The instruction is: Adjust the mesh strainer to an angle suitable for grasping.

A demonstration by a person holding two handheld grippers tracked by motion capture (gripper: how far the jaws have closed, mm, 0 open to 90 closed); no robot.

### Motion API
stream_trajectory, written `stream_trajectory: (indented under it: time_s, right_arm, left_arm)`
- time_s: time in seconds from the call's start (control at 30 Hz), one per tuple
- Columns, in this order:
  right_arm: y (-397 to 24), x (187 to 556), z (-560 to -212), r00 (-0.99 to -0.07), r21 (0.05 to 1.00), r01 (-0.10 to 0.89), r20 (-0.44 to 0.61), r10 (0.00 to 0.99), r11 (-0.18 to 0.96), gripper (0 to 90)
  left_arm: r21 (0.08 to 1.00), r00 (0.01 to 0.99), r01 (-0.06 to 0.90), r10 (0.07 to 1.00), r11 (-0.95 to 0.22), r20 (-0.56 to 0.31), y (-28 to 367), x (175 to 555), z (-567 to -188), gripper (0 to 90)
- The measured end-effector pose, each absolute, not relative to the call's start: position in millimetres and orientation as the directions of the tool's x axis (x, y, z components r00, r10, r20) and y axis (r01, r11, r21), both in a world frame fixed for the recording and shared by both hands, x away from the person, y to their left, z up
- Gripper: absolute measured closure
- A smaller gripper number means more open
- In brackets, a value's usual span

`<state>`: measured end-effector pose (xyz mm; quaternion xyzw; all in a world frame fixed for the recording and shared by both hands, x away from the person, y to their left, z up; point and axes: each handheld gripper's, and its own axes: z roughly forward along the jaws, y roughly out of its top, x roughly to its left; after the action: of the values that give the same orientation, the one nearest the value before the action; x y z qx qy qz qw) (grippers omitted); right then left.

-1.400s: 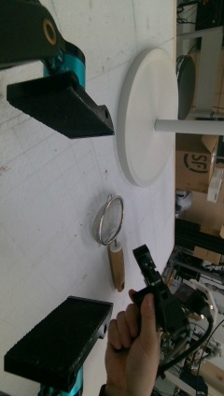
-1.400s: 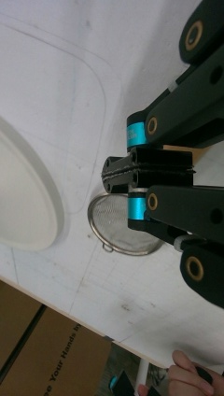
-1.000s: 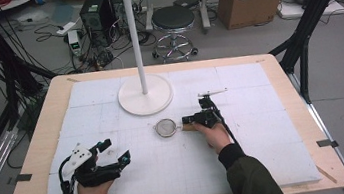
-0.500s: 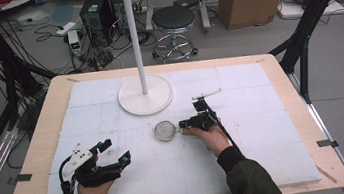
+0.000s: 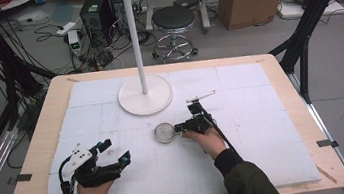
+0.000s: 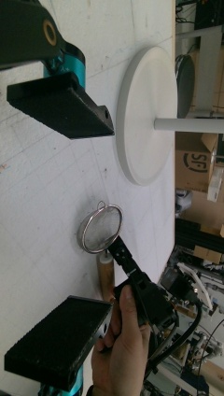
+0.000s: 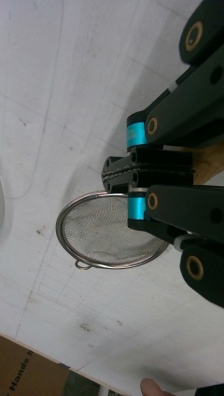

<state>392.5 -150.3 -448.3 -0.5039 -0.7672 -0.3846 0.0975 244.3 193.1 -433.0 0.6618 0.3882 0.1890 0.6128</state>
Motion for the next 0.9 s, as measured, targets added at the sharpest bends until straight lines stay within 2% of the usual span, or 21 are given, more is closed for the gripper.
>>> stream_trajectory:
  time_s: [0.47, 0.63, 0.9]
  right_arm:
    - [-121, 374, -446, -0.552, 0.457, 0.828, 0.561, 0.617, 0.326, 90.0]
    - [-114, 371, -449, -0.546, 0.438, 0.836, 0.597, 0.588, 0.332, 90.0]
    - [-101, 366, -450, -0.558, 0.438, 0.829, 0.596, 0.578, 0.347, 90.0]
  left_arm:
    - [0.958, 0.617, 0.279, 0.753, 0.061, -0.228, 197, 244, -432, 13.9]
    - [0.959, 0.615, 0.278, 0.756, 0.061, -0.226, 198, 244, -432, 13.9]
    - [0.957, 0.612, 0.283, 0.757, 0.062, -0.23, 199, 244, -432, 13.9]
